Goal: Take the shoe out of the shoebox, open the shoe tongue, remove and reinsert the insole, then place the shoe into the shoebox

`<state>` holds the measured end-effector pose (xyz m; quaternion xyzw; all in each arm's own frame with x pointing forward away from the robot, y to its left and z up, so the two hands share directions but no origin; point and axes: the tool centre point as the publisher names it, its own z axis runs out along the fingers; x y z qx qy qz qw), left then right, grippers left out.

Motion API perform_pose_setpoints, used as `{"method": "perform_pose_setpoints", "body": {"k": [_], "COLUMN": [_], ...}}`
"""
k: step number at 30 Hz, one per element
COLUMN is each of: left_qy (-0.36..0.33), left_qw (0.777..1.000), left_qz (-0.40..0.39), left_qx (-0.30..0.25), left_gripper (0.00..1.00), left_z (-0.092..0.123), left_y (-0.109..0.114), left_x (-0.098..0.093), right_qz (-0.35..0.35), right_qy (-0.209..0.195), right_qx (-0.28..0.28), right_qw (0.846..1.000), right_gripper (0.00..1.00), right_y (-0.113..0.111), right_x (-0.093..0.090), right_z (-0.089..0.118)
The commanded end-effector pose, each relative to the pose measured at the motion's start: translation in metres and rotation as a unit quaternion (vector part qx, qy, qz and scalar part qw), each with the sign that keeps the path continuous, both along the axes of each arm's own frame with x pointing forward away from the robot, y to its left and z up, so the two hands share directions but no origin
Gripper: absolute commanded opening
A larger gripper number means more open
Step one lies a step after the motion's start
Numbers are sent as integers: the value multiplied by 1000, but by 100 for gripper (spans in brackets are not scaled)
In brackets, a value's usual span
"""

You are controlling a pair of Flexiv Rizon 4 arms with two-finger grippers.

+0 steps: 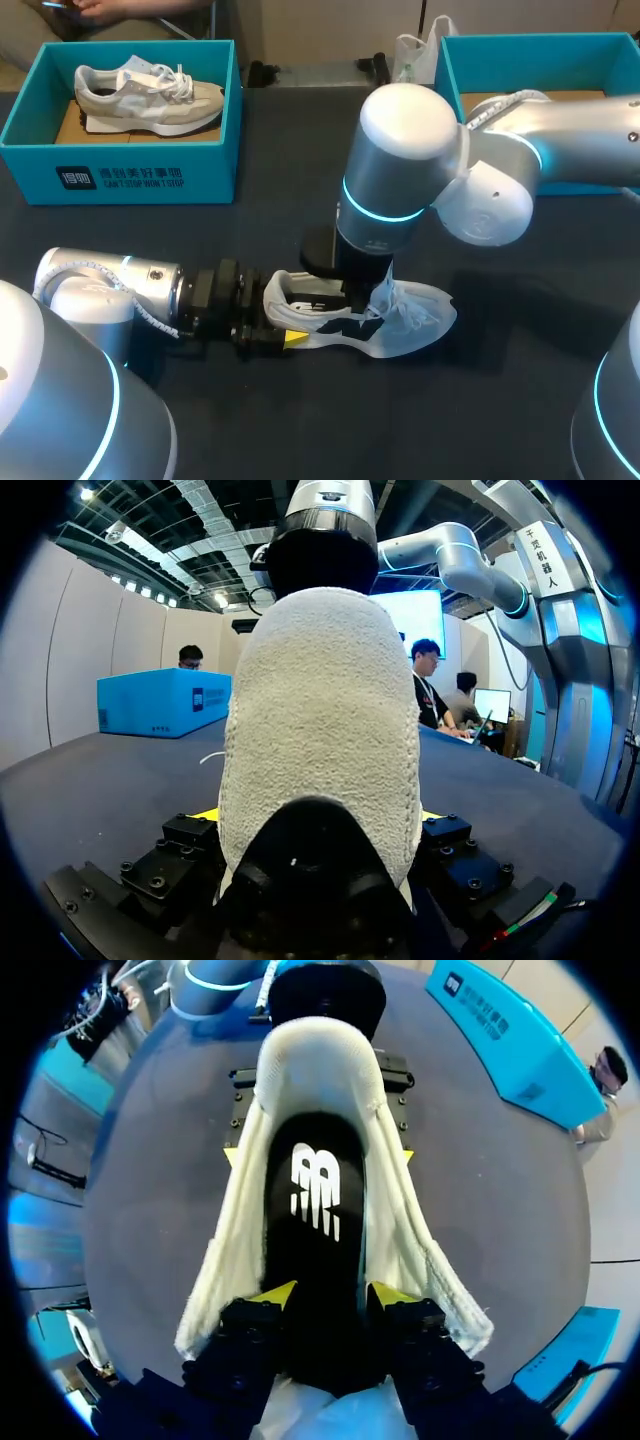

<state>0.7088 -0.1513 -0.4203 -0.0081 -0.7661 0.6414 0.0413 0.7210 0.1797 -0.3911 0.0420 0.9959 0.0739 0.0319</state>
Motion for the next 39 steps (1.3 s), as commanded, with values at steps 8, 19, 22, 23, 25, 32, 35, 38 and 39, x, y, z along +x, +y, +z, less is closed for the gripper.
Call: {"method": "perform_pose_setpoints", "body": {"k": [8,19,22,23,25,32,35,38,39], "left_qy": [0,0,0,0,0,0,0,0,0], "left_qw": [1000,1000,1000,1000,1000,1000,1000,1000,1000], "left_qz": [1,1,1,1,1,1,1,1,1], "left_qx": [0,0,0,0,0,0,0,0,0], "left_gripper": [0,0,0,0,0,0,0,0,0], "left_z": [0,0,0,0,0,0,0,0,0], "left_y": [-1,-1,-1,-1,-1,-1,-1,-1,-1], "left_x": [1,1,1,1,1,1,1,1,1], "right_qz": [-9,-25,-28,-28,-26,-20,-12,-9,-7], "right_qy": [56,92,97,100,104,93,88,81,79], "right_qx": [-26,-35,-32,-31,-31,17,27,38,40], "right_qw": [998,995,994,994,994,995,996,996,996], "right_gripper": [43,29,20,10,0,0,0,0,0], "right_y": [10,8,7,6,6,0,-2,-4,-4], "right_x": [-3,-31,-34,-34,-34,-29,-27,-26,-25], "right_z": [-32,-39,-39,-39,-39,-17,-6,4,6]}}
